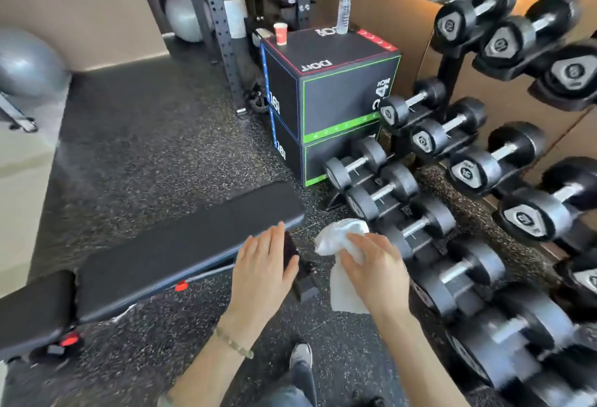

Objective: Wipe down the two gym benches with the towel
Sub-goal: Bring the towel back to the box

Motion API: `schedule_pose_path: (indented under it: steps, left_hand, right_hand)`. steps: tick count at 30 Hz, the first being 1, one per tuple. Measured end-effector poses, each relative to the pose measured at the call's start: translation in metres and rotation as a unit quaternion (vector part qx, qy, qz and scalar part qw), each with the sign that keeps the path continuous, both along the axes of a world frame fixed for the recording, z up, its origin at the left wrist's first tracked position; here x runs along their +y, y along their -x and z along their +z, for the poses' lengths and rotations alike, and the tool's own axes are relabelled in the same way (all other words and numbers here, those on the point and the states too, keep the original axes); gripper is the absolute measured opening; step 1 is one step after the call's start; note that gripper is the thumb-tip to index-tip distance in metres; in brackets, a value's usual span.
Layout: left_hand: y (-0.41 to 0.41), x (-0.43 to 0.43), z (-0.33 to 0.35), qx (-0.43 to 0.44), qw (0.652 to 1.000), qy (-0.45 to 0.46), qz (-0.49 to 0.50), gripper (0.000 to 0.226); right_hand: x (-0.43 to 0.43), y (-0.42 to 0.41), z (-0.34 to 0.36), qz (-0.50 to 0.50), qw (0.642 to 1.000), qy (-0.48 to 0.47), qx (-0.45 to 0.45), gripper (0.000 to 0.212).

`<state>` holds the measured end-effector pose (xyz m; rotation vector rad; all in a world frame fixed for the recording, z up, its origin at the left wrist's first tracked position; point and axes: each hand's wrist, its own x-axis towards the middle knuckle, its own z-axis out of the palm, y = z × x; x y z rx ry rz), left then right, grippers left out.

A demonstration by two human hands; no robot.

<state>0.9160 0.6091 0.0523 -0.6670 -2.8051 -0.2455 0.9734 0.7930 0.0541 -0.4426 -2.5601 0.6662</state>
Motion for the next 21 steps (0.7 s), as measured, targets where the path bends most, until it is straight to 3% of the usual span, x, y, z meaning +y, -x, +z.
schedule_pose_path:
  steps: [11, 21]
  left_hand:
    - [0.148, 0.046, 0.005, 0.015, 1.0, -0.013, -0.004, 0.061]
    - [0.261, 0.119, -0.007, -0.005, 1.0, -0.022, 0.017, 0.058]
  right_hand:
    - [0.052, 0.154, 0.003, 0.02, 0.999, -0.014, 0.037, 0.023]
    - [0.123, 0.278, -0.011, 0.026, 0.999, -0.021, -0.009, 0.025]
